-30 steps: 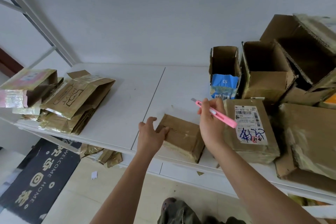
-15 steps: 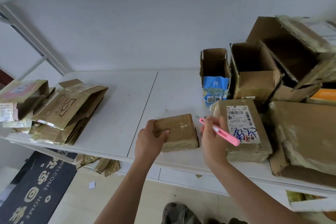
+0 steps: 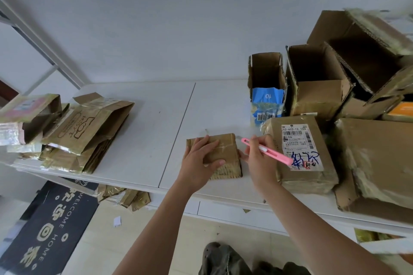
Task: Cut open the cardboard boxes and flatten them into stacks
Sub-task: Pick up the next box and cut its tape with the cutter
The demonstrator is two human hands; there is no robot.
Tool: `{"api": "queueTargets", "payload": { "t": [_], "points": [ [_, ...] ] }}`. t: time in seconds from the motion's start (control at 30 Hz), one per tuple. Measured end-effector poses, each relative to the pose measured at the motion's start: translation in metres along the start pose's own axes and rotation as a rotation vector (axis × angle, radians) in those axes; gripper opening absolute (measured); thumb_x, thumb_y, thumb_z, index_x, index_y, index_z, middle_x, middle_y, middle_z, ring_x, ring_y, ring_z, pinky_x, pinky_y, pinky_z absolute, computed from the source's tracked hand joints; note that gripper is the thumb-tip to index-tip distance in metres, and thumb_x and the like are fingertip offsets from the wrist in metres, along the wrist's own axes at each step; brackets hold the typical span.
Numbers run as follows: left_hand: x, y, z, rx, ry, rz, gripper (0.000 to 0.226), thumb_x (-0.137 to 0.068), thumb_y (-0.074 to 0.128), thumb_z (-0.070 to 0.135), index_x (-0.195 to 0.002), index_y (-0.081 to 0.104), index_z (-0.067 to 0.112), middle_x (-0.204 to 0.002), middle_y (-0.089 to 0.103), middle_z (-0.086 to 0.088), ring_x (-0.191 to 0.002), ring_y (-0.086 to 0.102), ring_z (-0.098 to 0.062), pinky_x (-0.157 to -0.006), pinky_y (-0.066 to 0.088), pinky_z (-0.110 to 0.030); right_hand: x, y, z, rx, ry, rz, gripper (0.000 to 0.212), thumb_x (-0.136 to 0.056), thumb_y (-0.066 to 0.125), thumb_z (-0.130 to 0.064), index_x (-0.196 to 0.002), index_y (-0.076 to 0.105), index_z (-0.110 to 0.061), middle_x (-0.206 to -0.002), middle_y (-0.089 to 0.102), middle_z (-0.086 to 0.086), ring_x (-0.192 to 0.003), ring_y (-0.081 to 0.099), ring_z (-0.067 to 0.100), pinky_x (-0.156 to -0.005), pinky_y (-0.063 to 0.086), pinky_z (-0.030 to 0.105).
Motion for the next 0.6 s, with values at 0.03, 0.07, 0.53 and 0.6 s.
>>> {"api": "queueTargets", "payload": {
  "t": [0.03, 0.07, 0.53, 0.6],
  "points": [
    [0.001, 0.001, -0.001, 0.006, 0.002, 0.006, 0.062, -0.087, 0.069, 0.043, -0.143, 0.046, 0.032, -0.159, 0.027, 0.006, -0.149, 0.009, -0.012, -0.123, 0.008, -0.042, 0.0, 0.001, 0.001, 0.006, -0.001, -0.005, 0.02, -0.1, 0.052, -0.015, -0.083, 0.048, -0.007, -0.067, 0.057, 0.008, -0.056, 0.056, 0.006, -0.064, 0.052, 0.041],
    [0.002, 0.001, -0.001, 0.011, 0.002, 0.012, 0.062, -0.087, 0.069, 0.042, -0.143, 0.046, 0.033, -0.159, 0.027, 0.007, -0.149, 0.009, -0.012, -0.123, 0.008, -0.042, 0.0, 0.001, 0.003, 0.011, 0.002, -0.009, 0.019, -0.1, 0.052, -0.015, -0.083, 0.048, -0.007, -0.067, 0.057, 0.007, -0.057, 0.056, 0.006, -0.064, 0.052, 0.041],
    [0.005, 0.005, -0.001, -0.028, 0.011, 0.036, 0.059, -0.088, 0.067, 0.041, -0.143, 0.046, 0.032, -0.159, 0.025, 0.008, -0.151, 0.007, -0.014, -0.123, 0.003, -0.04, 0.009, 0.001, -0.008, 0.237, -0.037, -0.172, 0.026, -0.099, 0.054, -0.015, -0.081, 0.044, 0.0, -0.069, 0.063, 0.0, -0.068, 0.065, 0.011, -0.062, 0.055, 0.046],
    [0.006, 0.006, -0.001, -0.039, 0.009, 0.033, 0.059, -0.089, 0.067, 0.042, -0.143, 0.046, 0.032, -0.159, 0.024, 0.008, -0.151, 0.007, -0.015, -0.123, 0.003, -0.041, 0.011, -0.001, -0.005, 0.211, -0.012, -0.178, 0.025, -0.099, 0.055, -0.012, -0.08, 0.044, 0.0, -0.066, 0.064, -0.005, -0.068, 0.066, 0.003, -0.064, 0.057, 0.051]
  ]
}}
Point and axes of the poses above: each hand's wrist, its own x-axis away from the middle knuckle, its own y-axis out of the palm, z = x × y, the point moved 10 cm from there along -x, towards the middle knuckle
